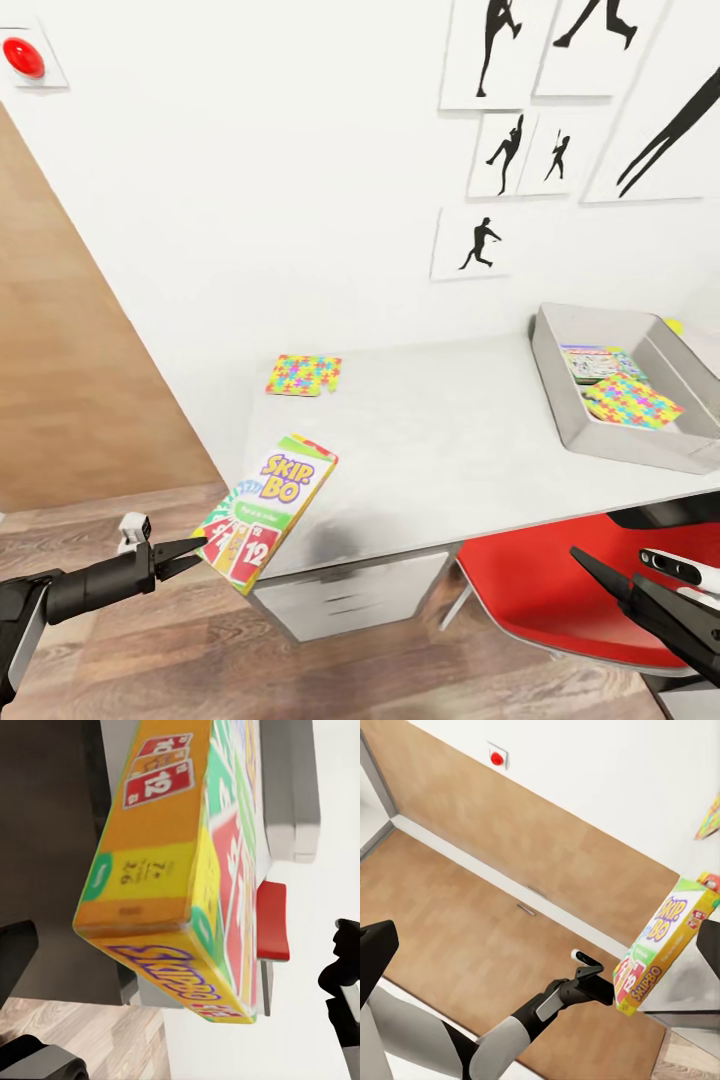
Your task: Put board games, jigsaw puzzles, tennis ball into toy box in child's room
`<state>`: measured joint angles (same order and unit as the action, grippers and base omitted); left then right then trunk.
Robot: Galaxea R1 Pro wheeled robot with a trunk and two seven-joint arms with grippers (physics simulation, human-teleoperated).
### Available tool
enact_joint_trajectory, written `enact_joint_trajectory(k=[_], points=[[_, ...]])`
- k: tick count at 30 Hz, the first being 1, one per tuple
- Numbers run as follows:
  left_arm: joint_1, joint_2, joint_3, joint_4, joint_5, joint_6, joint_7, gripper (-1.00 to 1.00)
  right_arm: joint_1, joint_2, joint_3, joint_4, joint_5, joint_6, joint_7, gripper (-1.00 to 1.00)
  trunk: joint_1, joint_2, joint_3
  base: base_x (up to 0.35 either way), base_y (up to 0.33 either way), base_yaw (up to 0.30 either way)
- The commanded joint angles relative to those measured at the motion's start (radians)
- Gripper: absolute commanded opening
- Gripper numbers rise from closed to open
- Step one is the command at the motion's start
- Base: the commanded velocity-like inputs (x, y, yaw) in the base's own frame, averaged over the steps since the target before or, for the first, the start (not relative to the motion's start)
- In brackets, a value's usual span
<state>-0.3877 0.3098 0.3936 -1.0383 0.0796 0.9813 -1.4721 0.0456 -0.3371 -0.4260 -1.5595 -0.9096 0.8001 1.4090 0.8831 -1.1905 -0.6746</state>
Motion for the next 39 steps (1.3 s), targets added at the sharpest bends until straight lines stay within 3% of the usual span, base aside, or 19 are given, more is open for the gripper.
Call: enact_joint_trajectory(k=[1, 39], points=[[0.000, 0.000, 0.000, 0.000, 0.000, 0.011, -0.003, 1.00, 0.000, 0.000, 0.001, -0.001, -0.005, 0.009, -0.001, 1.00, 0.000, 0.000, -0.001, 0.000, -0.041, 0.000], [0.000, 0.000, 0.001, 0.000, 0.000, 0.011, -0.005, 1.00, 0.000, 0.000, 0.000, -0.001, -0.005, 0.008, -0.001, 1.00, 0.000, 0.000, -0.001, 0.025, -0.004, 0.000]])
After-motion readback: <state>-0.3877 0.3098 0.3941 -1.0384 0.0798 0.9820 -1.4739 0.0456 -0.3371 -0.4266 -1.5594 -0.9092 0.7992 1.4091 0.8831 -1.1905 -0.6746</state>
